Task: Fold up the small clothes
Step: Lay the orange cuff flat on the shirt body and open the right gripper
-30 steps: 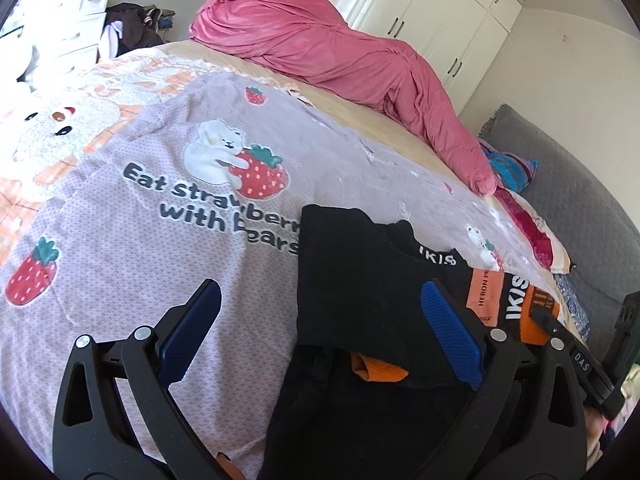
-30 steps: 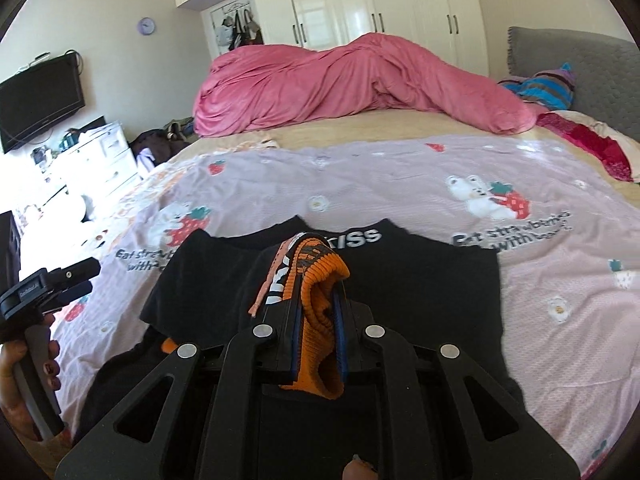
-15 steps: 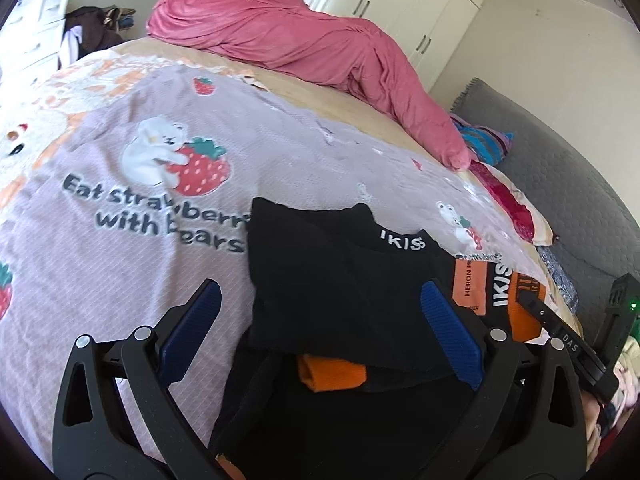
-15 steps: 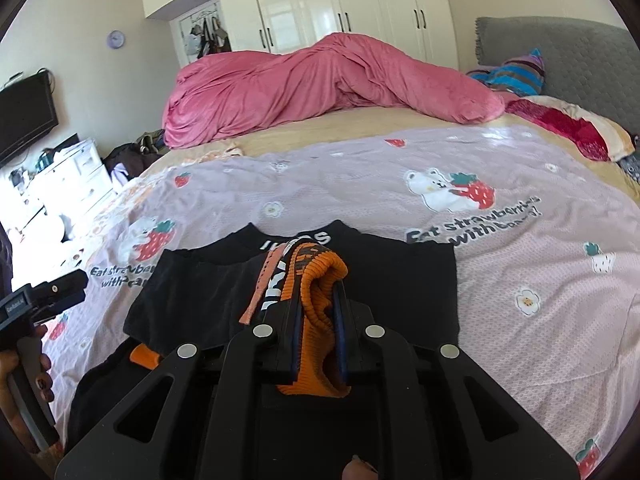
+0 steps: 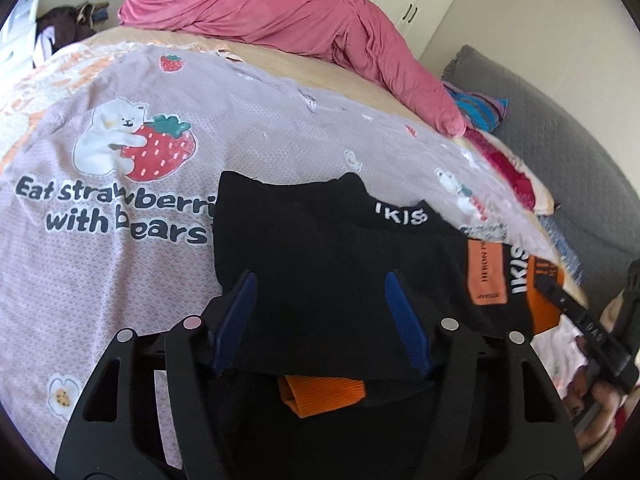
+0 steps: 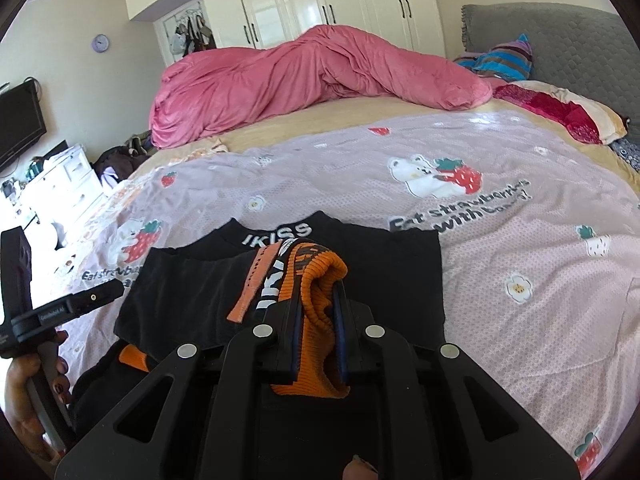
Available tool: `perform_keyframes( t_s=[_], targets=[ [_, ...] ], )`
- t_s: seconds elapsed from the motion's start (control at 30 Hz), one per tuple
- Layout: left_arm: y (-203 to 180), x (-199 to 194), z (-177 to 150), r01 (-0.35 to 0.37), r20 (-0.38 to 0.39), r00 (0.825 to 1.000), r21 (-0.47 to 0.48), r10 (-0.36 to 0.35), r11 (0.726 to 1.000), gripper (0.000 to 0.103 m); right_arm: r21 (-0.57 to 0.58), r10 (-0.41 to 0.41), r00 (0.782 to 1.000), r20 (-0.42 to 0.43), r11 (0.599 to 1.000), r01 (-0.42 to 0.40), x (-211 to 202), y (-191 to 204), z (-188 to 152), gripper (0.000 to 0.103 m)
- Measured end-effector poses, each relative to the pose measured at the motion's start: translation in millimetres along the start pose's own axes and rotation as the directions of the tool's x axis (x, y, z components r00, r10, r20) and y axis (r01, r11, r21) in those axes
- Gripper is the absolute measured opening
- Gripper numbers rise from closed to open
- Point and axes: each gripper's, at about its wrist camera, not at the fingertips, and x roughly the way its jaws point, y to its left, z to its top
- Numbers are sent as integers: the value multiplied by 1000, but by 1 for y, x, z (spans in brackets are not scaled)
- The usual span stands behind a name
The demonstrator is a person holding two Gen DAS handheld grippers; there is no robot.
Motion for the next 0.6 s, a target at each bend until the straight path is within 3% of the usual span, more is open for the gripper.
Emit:
perform_keyframes(
  t_s=[0.07,0.33,0.6],
  targets=[
    [-2,3,-2,20,-14,1000,0,-20,1000,51,7,-1,1000,-5,1000,1,1,-2,-1,12],
    [-7,9,-5,32,-33,999,12,-32,999,51,20,-23,999,-34,1000,24,4,-5,-4,13],
    [-10,12,-8,37,-47,998,17,-36,999,51,49,-73,994,-79,996,77,14,-17,-8,25]
  ],
)
